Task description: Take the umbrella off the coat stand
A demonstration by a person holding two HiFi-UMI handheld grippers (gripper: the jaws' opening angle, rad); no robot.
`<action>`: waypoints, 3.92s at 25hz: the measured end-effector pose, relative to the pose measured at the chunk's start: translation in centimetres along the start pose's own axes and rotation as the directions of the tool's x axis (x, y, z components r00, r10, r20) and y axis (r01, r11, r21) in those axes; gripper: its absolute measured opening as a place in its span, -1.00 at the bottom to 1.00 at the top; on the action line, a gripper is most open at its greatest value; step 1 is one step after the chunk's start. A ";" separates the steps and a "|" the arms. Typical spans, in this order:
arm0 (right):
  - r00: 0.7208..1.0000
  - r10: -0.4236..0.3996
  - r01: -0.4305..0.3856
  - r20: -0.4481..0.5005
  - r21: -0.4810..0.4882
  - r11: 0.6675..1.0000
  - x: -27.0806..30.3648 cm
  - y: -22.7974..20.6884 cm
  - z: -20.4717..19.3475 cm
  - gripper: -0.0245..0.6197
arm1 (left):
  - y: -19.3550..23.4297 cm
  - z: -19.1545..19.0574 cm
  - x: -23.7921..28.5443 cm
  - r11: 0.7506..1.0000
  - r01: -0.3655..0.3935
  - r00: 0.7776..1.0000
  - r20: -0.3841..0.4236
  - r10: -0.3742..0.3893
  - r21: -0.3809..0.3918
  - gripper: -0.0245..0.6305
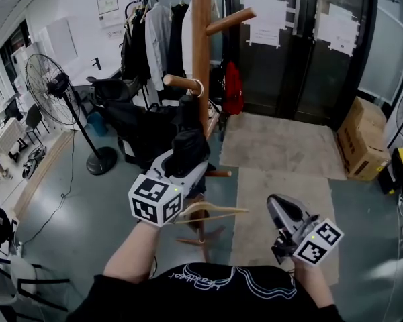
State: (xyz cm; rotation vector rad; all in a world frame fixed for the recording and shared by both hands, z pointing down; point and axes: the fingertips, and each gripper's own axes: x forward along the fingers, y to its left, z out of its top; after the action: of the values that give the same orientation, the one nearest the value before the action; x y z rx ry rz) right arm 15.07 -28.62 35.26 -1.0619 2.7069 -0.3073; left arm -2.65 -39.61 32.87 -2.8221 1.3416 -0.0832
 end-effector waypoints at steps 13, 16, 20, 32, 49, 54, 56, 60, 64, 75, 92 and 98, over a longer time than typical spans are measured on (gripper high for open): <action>1.000 0.001 -0.001 -0.016 0.023 1.000 1.7 -0.2 -1.0 -0.91 | 0.3 -0.5 -0.6 0.999 0.040 0.999 -0.025 -0.041 -0.016 -0.19; 1.000 0.001 -0.001 -0.021 0.029 1.000 1.8 0.1 -0.9 -0.91 | 0.2 0.0 -0.9 0.999 0.043 0.999 -0.021 -0.043 -0.016 -0.19; 1.000 -0.002 0.003 -0.024 0.032 0.999 1.9 0.4 -0.7 -0.91 | 0.4 0.9 -1.5 0.999 0.038 0.999 -0.002 -0.038 -0.024 -0.19; 1.000 0.010 -0.010 -0.010 0.038 0.999 2.4 3.1 -0.7 -0.91 | 0.1 2.6 -3.6 0.998 0.058 0.998 0.025 -0.057 -0.021 -0.19; 1.000 -0.018 0.018 0.000 0.028 0.999 3.3 8.1 -0.1 -0.91 | -0.1 5.5 -7.5 0.994 0.108 0.993 0.052 -0.109 0.012 -0.19; 0.999 -0.041 0.041 0.012 0.028 0.999 3.1 9.0 0.0 -0.91 | -0.8 6.0 -9.4 0.991 0.129 0.990 0.058 -0.131 0.035 -0.19; 0.999 -0.046 0.046 0.002 0.035 0.998 3.2 9.4 -0.6 -0.92 | -1.2 5.9 -10.4 0.989 0.149 0.987 0.065 -0.150 0.023 -0.19; 0.998 -0.054 0.055 -0.023 0.036 0.998 3.6 10.8 -2.1 -0.92 | -1.7 5.5 -12.8 0.978 0.207 0.975 0.092 -0.204 -0.019 -0.19; 0.997 -0.067 0.068 -0.034 0.041 0.997 3.6 12.1 -3.2 -0.92 | -2.1 4.1 -15.0 0.971 0.232 0.970 0.092 -0.227 -0.049 -0.19; 0.993 -0.105 0.109 -0.050 0.104 0.989 2.9 17.2 -7.0 -0.92 | -4.3 -3.4 -20.9 0.936 0.303 0.952 0.011 -0.306 -0.177 -0.19; 0.996 -0.083 0.086 -0.028 0.125 0.988 2.9 24.9 -9.7 -0.92 | -6.1 -6.8 -28.6 0.920 0.328 0.942 -0.002 -0.336 -0.214 -0.19; 0.998 -0.061 0.064 -0.025 0.113 0.992 2.9 26.3 -9.8 -0.92 | -6.5 -7.0 -29.7 0.918 0.328 0.942 0.000 -0.337 -0.221 -0.19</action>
State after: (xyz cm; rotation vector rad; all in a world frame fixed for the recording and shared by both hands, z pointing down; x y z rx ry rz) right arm -6.56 -10.63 37.11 -1.1183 2.6424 -0.4800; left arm -16.69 -12.37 38.86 -3.2242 0.9096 0.0082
